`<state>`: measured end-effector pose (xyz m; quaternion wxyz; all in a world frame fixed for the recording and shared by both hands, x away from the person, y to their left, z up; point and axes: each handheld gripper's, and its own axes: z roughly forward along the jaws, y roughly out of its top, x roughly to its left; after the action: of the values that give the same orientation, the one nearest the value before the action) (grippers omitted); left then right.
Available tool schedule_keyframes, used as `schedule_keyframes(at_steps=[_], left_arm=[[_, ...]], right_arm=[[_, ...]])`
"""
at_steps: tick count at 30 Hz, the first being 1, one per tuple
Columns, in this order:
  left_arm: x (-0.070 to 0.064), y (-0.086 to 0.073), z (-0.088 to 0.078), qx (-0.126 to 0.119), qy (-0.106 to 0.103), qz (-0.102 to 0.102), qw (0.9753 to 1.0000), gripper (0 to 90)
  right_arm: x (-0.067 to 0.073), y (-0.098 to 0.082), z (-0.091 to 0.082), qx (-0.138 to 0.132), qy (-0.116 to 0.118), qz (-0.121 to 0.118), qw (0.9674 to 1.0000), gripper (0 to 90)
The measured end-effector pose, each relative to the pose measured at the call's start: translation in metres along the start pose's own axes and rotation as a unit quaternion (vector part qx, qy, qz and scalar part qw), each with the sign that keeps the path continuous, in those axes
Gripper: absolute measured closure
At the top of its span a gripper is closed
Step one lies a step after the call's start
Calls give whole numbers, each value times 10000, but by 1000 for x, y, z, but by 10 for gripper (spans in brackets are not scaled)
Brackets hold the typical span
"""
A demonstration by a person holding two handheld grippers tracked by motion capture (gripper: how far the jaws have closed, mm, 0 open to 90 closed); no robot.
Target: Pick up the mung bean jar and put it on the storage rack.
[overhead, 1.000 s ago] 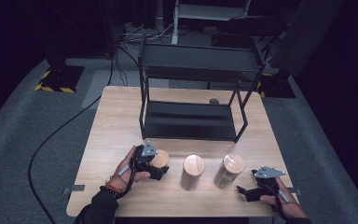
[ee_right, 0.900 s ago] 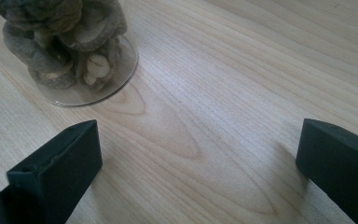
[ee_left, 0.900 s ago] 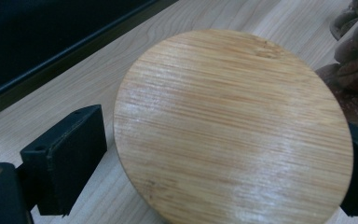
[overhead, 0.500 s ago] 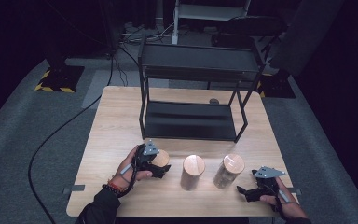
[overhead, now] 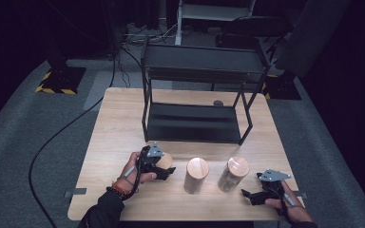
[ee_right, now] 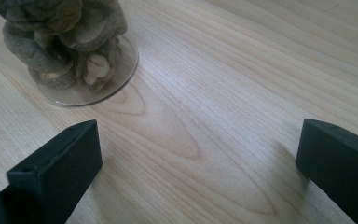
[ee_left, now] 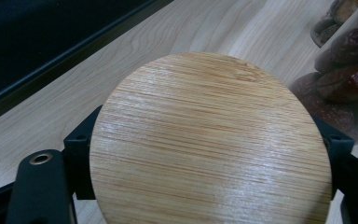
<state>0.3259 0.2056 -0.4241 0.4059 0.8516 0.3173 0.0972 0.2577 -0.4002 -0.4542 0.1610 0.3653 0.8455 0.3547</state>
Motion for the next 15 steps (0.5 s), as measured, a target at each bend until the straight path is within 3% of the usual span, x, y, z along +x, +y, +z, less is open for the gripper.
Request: schedule_keyframes(at_steps=[15], left_arm=[[-5, 1, -1, 13, 104, 44, 9999, 221]], right_arm=[[0, 0, 0, 0, -1, 0, 10000, 0]])
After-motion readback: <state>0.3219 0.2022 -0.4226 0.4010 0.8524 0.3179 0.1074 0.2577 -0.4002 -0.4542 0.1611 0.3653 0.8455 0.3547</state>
